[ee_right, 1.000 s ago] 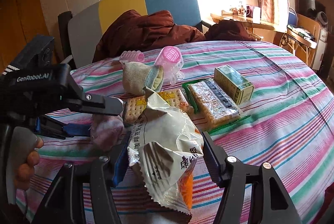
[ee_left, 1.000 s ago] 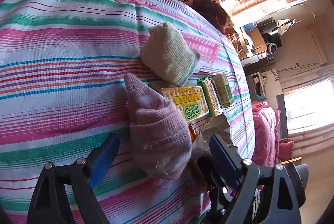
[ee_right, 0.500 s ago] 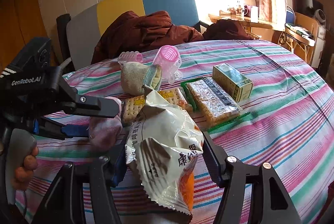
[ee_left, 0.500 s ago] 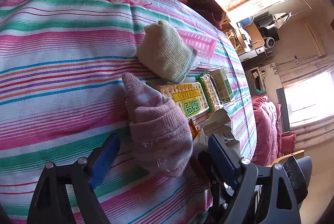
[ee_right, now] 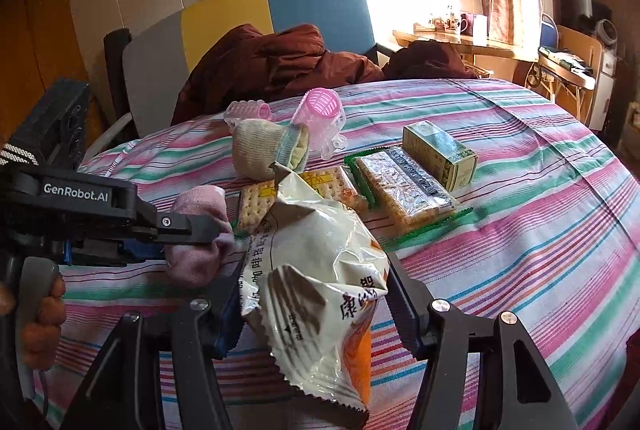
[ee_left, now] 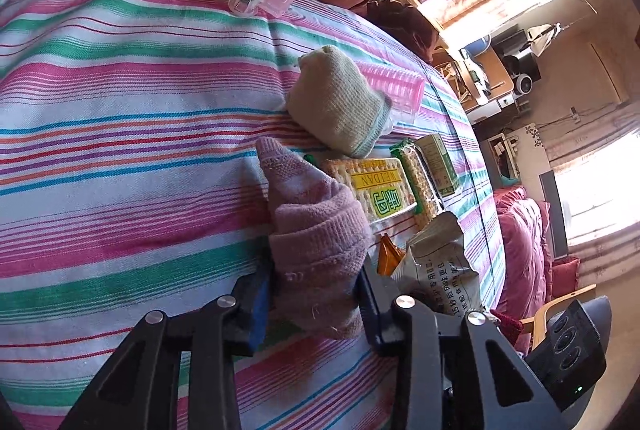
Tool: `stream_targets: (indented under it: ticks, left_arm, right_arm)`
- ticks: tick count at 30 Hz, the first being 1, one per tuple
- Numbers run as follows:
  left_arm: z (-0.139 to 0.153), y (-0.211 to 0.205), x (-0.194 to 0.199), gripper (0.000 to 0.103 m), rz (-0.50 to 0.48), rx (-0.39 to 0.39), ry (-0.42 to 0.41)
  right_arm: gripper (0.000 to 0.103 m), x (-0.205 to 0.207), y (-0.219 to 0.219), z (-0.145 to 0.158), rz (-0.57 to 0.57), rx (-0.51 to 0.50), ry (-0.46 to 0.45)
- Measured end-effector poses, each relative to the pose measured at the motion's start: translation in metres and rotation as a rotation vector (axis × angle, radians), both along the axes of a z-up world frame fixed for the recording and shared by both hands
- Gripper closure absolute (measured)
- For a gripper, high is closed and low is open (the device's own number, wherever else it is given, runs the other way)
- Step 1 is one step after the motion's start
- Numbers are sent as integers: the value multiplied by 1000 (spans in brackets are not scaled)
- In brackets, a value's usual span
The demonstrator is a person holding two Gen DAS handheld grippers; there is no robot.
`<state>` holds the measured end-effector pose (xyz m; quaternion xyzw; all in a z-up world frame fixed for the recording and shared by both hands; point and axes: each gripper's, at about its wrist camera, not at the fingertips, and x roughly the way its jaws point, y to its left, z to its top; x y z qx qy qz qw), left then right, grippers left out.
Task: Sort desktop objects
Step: 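Lift the pink sock with the left tool while the right tool lifts the snack bag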
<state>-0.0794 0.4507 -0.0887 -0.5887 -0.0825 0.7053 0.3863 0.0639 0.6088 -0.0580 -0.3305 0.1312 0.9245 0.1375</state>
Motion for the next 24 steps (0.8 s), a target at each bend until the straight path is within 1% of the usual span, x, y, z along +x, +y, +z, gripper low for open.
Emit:
stream_targets:
  ticks: [6,10,13,19,24]
  left_arm:
    - [12,-43,10,66,2,43,55]
    - [32,-81,19,65,8,55,160]
    - [44,-107,25,65,16,51,220]
    - [62,-167,38,65,46,94,289]
    - [81,-225,47,65,119,117,356]
  right_arm:
    - [41,12,-18,5,13,-42,26]
    - [41,13,-39,8,51,-69,41]
    - [42,6,-58,7,82,-70,33]
    - [42,-6,-96,12,169,-96,40]
    - [42,-23,-136,24,271,-97,61]
